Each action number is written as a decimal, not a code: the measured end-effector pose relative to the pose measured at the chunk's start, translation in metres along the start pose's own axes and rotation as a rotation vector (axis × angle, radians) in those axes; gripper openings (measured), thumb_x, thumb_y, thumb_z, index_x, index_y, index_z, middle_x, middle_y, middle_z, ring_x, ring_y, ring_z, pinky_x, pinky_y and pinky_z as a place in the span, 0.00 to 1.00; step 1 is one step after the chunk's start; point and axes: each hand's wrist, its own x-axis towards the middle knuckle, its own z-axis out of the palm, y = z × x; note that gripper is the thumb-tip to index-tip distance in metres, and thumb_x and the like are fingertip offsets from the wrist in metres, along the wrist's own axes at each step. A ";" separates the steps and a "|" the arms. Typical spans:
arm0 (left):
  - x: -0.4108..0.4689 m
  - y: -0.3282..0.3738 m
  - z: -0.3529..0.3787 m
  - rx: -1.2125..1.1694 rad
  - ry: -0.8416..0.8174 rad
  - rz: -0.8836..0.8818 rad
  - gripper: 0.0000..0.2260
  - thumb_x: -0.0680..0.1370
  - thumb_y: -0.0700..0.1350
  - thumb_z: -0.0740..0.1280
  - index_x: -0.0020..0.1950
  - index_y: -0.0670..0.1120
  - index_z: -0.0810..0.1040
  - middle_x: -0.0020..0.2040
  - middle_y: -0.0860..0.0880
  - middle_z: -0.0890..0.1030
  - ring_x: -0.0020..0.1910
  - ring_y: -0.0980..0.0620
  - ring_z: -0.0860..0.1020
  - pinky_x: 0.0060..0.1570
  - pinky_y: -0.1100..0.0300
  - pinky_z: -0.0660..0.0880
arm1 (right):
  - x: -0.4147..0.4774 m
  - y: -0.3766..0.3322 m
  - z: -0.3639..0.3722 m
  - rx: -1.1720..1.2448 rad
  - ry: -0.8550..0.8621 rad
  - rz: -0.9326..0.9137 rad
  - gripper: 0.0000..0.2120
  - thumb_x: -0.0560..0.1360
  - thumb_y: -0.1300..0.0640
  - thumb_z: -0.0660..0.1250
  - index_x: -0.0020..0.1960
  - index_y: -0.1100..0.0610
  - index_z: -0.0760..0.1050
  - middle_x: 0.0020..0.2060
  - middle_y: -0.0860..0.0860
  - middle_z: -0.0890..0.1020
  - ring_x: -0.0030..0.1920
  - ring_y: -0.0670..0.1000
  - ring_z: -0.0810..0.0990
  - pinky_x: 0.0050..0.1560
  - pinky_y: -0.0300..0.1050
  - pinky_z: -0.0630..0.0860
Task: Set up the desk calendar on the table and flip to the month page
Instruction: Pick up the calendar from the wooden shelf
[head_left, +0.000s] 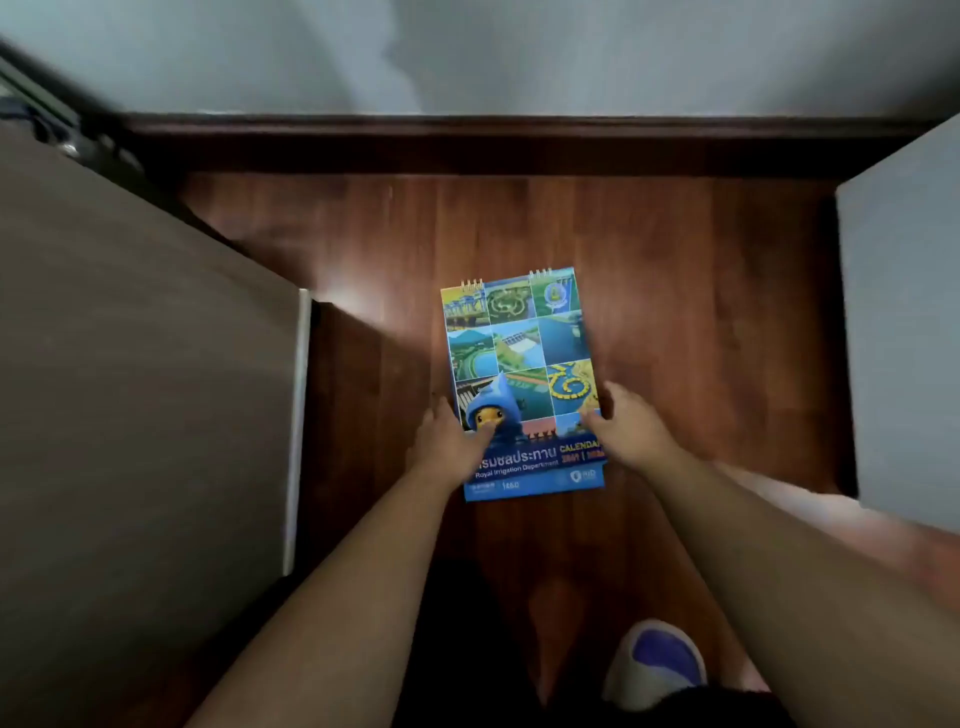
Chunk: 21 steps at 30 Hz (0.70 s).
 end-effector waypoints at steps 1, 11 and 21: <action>0.007 0.000 0.008 -0.103 0.006 -0.021 0.35 0.74 0.57 0.66 0.75 0.42 0.58 0.75 0.40 0.63 0.72 0.41 0.65 0.69 0.46 0.65 | 0.008 -0.001 0.009 0.064 0.035 0.000 0.26 0.76 0.50 0.63 0.70 0.62 0.65 0.67 0.60 0.73 0.67 0.59 0.70 0.66 0.49 0.68; -0.056 0.031 -0.023 -0.795 0.133 -0.239 0.17 0.75 0.38 0.68 0.62 0.41 0.69 0.60 0.37 0.75 0.55 0.41 0.76 0.56 0.50 0.75 | -0.047 -0.039 -0.024 0.560 -0.015 0.190 0.18 0.68 0.53 0.74 0.53 0.64 0.79 0.50 0.60 0.84 0.51 0.60 0.82 0.54 0.56 0.77; -0.269 0.106 -0.161 -0.880 0.149 -0.083 0.16 0.75 0.36 0.68 0.62 0.39 0.72 0.57 0.40 0.79 0.53 0.43 0.78 0.53 0.51 0.75 | -0.236 -0.122 -0.166 0.679 0.075 0.066 0.14 0.68 0.55 0.74 0.50 0.59 0.75 0.49 0.58 0.83 0.52 0.61 0.81 0.53 0.56 0.78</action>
